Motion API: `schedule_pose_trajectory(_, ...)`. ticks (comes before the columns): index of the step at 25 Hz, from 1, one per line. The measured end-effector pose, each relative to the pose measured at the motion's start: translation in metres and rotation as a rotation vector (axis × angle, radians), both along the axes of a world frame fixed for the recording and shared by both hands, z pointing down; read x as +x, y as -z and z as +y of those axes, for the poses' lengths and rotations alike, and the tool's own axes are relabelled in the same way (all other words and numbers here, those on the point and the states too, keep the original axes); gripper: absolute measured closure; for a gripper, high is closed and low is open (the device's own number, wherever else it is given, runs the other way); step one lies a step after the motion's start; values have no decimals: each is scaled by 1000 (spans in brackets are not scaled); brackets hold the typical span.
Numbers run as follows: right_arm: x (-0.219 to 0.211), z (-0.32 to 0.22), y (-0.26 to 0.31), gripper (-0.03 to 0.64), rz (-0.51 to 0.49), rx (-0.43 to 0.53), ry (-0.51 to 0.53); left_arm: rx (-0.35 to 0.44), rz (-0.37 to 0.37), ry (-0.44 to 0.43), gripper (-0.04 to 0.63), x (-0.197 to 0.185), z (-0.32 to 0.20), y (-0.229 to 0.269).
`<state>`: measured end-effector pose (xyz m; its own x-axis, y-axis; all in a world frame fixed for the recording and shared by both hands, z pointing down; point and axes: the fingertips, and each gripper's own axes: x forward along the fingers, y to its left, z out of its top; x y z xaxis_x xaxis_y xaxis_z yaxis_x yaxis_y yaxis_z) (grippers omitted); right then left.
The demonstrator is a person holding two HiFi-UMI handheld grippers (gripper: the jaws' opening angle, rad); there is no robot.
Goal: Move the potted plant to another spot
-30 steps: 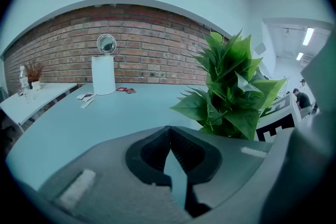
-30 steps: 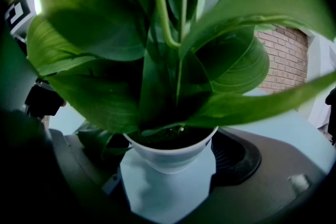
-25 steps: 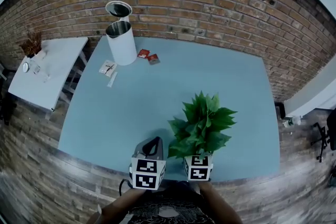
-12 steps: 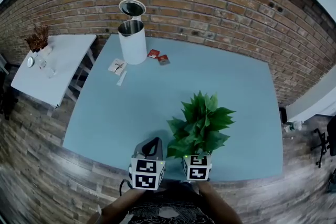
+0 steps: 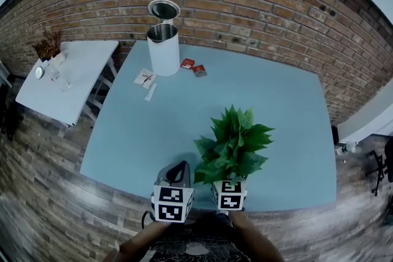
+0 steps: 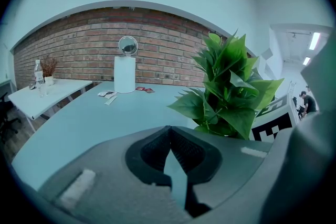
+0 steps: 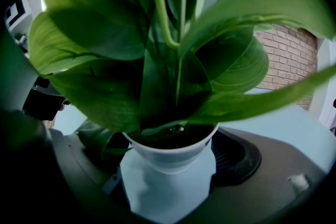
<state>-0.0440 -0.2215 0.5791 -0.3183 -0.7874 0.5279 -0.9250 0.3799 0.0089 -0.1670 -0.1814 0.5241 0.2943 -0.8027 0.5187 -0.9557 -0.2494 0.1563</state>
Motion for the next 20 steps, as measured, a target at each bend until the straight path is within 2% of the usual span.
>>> schedule_pose_trajectory(5,-21,4,-2,129,1,-22,20,7,0,2,598,-15,2,0)
schedule_pose_trajectory(20,-73,0,1,129,-8,22,9,11,-2,15,598,-66,14,-3)
